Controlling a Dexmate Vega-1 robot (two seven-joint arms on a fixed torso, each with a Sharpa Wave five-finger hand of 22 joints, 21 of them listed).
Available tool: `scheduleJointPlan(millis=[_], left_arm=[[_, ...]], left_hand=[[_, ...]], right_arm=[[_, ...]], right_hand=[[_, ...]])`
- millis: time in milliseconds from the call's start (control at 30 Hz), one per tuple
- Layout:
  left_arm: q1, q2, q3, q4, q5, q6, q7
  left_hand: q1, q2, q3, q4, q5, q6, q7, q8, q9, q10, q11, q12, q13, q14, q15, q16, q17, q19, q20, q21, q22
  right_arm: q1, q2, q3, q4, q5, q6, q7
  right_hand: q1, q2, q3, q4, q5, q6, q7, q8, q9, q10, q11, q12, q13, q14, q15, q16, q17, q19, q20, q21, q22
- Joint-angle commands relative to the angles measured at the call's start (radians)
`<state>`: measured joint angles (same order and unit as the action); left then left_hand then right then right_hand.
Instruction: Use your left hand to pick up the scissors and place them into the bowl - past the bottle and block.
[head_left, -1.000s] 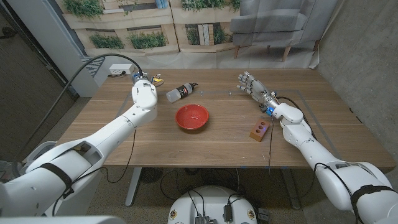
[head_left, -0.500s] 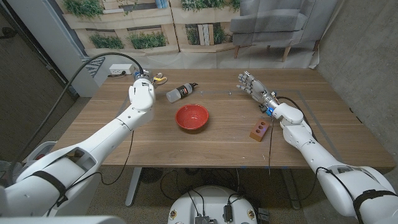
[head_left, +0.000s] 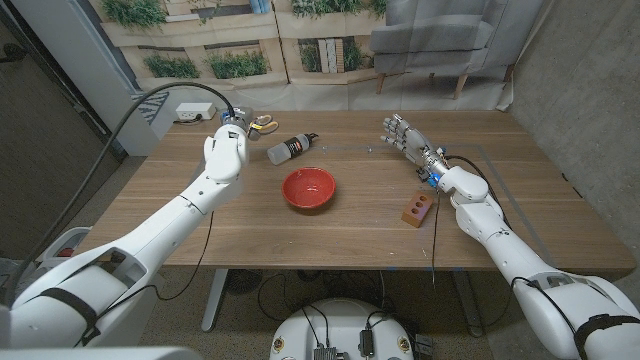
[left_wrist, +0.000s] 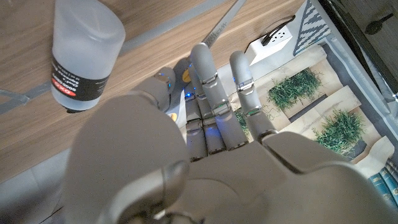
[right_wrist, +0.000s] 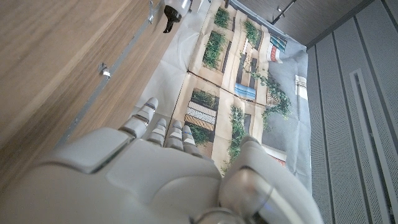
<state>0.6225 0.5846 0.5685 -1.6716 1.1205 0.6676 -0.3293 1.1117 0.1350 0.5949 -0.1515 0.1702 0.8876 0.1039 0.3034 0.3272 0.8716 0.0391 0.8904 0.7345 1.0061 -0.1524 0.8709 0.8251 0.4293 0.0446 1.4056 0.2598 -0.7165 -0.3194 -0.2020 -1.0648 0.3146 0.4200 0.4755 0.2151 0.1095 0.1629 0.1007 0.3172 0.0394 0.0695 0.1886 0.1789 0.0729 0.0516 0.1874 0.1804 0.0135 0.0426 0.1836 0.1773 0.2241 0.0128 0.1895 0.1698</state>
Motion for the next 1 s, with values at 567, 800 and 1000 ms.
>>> scheduleJointPlan(millis=[567,800,1000], left_arm=[[0.101,0.013,-0.082,-0.172,0.038,-0.157,-0.055],[0.108,0.01,-0.089,-0.19,0.048,-0.192,-0.074],[0.116,0.006,-0.096,-0.207,0.052,-0.217,-0.084]], left_hand=[[-0.014,-0.001,0.015,0.0,0.008,0.124,0.027,0.104,0.106,0.127,-0.112,-0.017,0.009,0.009,-0.038,-0.02,0.023,-0.013,-0.001,0.023,-0.019],[-0.017,-0.002,0.018,0.001,0.008,0.126,0.029,0.102,0.104,0.127,-0.113,-0.02,0.015,0.011,-0.038,-0.026,0.029,-0.017,-0.001,0.028,-0.025],[-0.019,-0.002,0.02,0.0,0.008,0.127,0.027,0.101,0.106,0.128,-0.113,-0.024,0.017,0.012,-0.037,-0.03,0.035,-0.021,-0.001,0.033,-0.03]], right_arm=[[-0.05,-0.028,-0.001,-0.09,0.015,-0.017,-0.028],[-0.055,-0.031,0.0,-0.096,0.017,-0.017,-0.032],[-0.054,-0.032,-0.001,-0.093,0.017,-0.011,-0.032]], right_hand=[[-0.007,-0.001,-0.003,-0.003,0.007,0.005,0.008,0.002,0.004,0.008,0.001,0.002,0.002,0.007,0.005,0.005,0.003,0.008,0.003,0.005,0.002],[-0.007,-0.001,-0.003,-0.003,0.007,0.005,0.009,0.002,0.004,0.008,0.001,0.002,0.002,0.008,0.005,0.005,0.002,0.008,0.003,0.005,0.002],[-0.007,-0.001,-0.003,-0.003,0.008,0.005,0.009,0.002,0.004,0.008,-0.001,0.002,0.002,0.008,0.005,0.005,0.002,0.008,0.003,0.005,0.002]])
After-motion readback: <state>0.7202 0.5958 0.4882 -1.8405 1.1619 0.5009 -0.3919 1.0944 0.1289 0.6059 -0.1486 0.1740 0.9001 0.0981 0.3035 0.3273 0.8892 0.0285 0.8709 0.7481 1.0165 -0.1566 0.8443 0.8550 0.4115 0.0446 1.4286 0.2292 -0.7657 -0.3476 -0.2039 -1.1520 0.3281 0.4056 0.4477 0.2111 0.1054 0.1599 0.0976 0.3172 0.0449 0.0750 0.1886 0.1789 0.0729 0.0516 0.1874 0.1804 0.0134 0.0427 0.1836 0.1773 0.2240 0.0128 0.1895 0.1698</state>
